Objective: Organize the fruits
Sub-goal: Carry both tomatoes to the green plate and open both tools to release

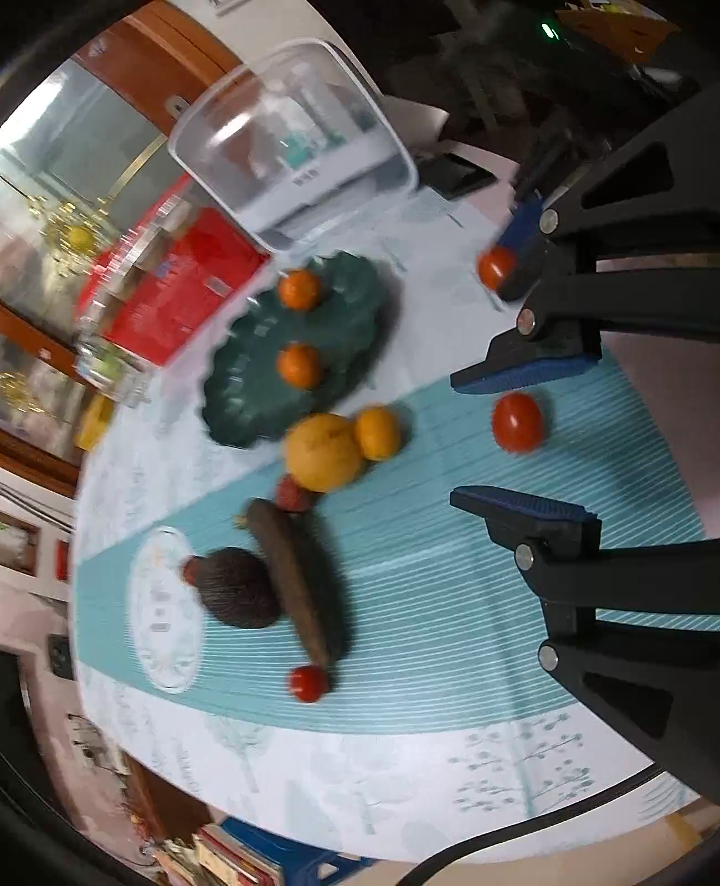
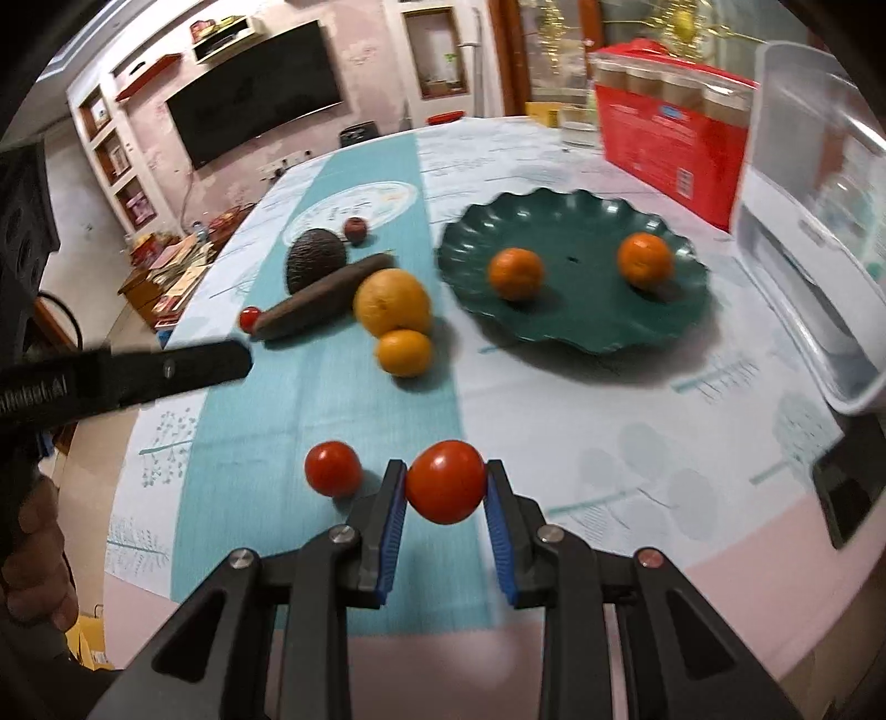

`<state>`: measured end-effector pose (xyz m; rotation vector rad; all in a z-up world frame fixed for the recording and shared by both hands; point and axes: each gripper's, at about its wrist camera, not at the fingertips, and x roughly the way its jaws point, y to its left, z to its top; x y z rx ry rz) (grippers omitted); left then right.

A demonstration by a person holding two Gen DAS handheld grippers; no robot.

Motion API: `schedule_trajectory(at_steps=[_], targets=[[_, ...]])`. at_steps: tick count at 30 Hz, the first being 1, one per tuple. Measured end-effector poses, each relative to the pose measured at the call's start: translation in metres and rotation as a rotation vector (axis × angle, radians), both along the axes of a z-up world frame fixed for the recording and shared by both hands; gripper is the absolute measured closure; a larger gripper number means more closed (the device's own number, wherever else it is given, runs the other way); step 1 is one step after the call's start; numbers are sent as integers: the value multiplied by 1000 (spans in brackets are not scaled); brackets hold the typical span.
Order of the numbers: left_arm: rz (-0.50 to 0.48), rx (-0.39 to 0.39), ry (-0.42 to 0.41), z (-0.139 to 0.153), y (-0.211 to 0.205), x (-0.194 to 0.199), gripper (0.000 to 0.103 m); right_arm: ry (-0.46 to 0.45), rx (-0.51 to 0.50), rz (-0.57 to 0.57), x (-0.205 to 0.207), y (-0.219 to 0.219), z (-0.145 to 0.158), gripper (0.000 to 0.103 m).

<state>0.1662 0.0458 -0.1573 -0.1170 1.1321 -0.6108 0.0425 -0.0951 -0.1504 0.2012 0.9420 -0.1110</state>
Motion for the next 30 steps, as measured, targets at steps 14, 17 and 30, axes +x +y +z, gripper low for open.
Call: schedule_trajectory(at_steps=[14, 17, 30], targets=[[-46, 173, 190, -43, -61, -32, 65, 70, 31, 17, -17, -60, -7, 75], [4, 203, 211, -43, -61, -37, 57, 75, 29, 59, -13, -73, -4, 75], [328, 285, 298, -61, -55, -58, 70, 83, 36, 237, 14, -127, 1, 75]])
